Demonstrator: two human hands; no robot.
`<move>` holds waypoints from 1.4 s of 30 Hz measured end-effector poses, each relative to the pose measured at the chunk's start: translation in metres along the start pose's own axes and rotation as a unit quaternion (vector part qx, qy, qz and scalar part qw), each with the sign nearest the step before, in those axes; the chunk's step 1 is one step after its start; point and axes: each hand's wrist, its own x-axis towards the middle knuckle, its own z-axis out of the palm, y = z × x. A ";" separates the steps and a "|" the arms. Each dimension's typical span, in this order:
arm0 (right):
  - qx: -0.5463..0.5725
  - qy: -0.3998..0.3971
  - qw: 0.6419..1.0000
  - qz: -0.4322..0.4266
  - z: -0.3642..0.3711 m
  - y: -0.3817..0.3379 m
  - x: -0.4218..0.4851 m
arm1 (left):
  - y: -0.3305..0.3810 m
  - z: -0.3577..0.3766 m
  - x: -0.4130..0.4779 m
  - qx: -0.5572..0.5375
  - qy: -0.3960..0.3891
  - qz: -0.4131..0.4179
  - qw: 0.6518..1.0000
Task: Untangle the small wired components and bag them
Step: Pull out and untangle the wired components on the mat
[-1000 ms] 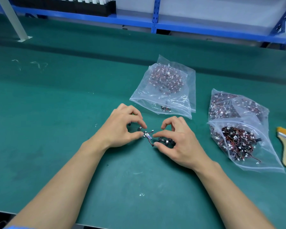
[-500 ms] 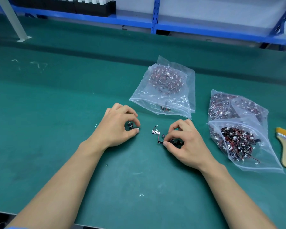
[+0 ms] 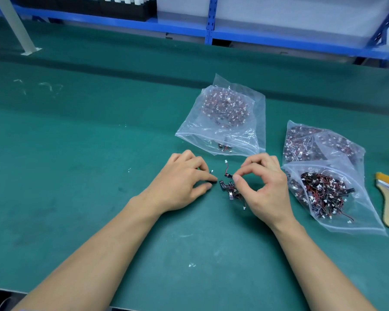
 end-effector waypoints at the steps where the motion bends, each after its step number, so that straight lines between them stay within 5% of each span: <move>1: -0.010 0.009 1.000 0.008 0.002 0.001 0.000 | -0.001 0.000 0.000 0.002 0.001 0.001 1.000; 16: -0.073 -0.092 0.993 0.016 0.004 0.011 0.004 | -0.015 -0.009 -0.009 -0.054 0.041 -0.071 0.995; 23: -0.104 -0.171 0.980 0.017 -0.004 0.015 0.004 | 0.006 0.002 -0.002 -0.018 0.059 0.030 0.998; 35: -0.104 -0.171 0.978 0.053 -0.015 0.022 0.006 | 0.002 0.004 0.001 -0.012 0.085 -0.016 0.996; 42: -0.101 -0.181 0.977 0.058 -0.013 0.021 0.006 | 0.018 0.015 0.006 0.000 0.026 0.101 0.995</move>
